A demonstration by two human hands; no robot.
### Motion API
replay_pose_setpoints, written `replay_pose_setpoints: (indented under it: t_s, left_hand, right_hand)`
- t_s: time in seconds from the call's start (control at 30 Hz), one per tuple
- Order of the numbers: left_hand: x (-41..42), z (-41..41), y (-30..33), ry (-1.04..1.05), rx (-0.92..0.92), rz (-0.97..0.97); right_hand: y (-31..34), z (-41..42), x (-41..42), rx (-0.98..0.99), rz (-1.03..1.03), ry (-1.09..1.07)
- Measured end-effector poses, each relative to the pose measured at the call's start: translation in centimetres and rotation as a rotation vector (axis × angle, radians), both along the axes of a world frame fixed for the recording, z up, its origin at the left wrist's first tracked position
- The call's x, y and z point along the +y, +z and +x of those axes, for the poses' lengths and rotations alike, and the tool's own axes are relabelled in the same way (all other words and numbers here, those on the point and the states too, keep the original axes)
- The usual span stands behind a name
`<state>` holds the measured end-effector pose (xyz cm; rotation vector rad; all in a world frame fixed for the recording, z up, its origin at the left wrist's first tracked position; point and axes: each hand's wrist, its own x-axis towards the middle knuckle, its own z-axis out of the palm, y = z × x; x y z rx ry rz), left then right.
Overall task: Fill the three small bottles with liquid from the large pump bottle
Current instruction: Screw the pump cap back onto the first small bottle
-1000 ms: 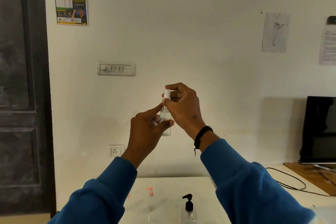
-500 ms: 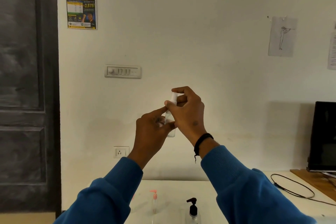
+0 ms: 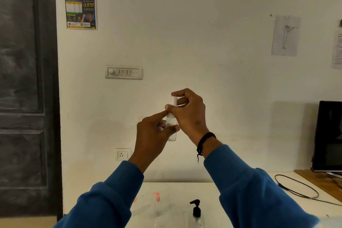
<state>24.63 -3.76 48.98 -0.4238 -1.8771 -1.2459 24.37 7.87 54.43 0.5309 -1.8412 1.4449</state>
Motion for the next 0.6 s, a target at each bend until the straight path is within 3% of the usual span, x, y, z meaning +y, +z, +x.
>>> replay_pose_setpoints:
  t_s: [0.6]
  left_hand:
    - [0.19,-0.1,-0.15,0.017,-0.023,-0.017]
  right_hand:
    - [-0.2,-0.32,0.2,-0.029,-0.007,-0.02]
